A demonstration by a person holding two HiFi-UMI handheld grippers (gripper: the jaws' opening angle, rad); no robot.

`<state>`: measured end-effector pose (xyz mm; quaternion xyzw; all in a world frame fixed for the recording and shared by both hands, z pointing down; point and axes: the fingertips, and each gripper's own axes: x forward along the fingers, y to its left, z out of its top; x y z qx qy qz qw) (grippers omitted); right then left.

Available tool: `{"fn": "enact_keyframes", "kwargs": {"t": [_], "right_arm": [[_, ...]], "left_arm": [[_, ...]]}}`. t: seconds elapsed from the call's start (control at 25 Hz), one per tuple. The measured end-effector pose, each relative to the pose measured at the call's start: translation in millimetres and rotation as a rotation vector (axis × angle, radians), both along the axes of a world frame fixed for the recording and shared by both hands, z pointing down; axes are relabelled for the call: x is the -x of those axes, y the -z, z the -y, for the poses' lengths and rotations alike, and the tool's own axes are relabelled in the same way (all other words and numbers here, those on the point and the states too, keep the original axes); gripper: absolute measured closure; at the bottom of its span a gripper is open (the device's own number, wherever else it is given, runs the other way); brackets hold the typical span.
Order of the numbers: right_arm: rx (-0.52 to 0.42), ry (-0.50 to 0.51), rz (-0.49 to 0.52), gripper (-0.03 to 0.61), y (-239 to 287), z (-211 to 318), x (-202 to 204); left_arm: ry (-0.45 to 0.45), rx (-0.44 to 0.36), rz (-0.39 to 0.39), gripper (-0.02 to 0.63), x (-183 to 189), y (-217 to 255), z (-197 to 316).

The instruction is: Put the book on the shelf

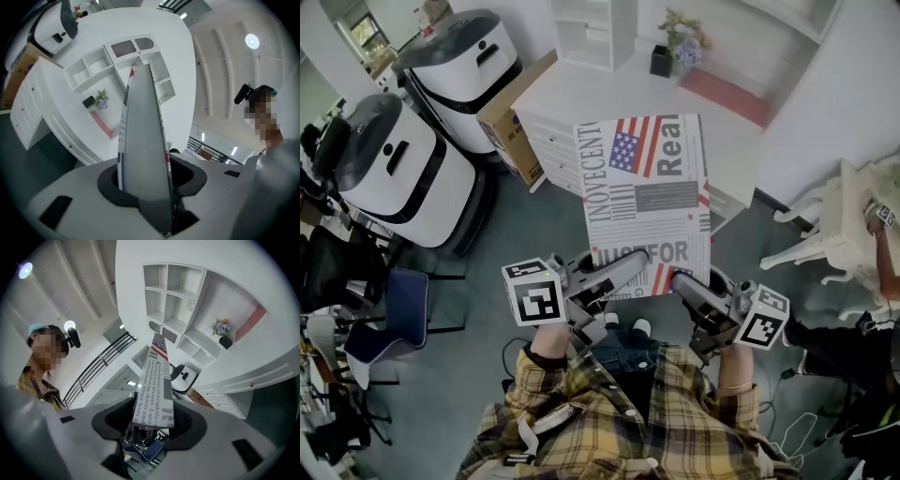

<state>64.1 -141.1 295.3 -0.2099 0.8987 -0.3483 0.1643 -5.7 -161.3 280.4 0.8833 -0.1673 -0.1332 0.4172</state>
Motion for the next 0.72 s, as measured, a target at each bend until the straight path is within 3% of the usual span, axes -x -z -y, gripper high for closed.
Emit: {"fn": "enact_keyframes", "kwargs": {"t": [0.32, 0.48, 0.72], "right_arm": [[0.006, 0.009, 0.007, 0.36, -0.4, -1.0, 0.4], [0.005, 0.014, 0.006, 0.36, 0.9, -1.5, 0.0], [-0.001, 0.027, 0.01, 0.36, 1.4, -1.6, -0.3]], "left_arm": [[0.013, 0.0, -0.001, 0.431, 0.6, -0.1, -1.9], [0.016, -0.036, 0.002, 0.431, 3.8, -7.3, -1.2], [0.039, -0.014, -0.003, 0.431, 0.0, 2.3, -3.9]]}}
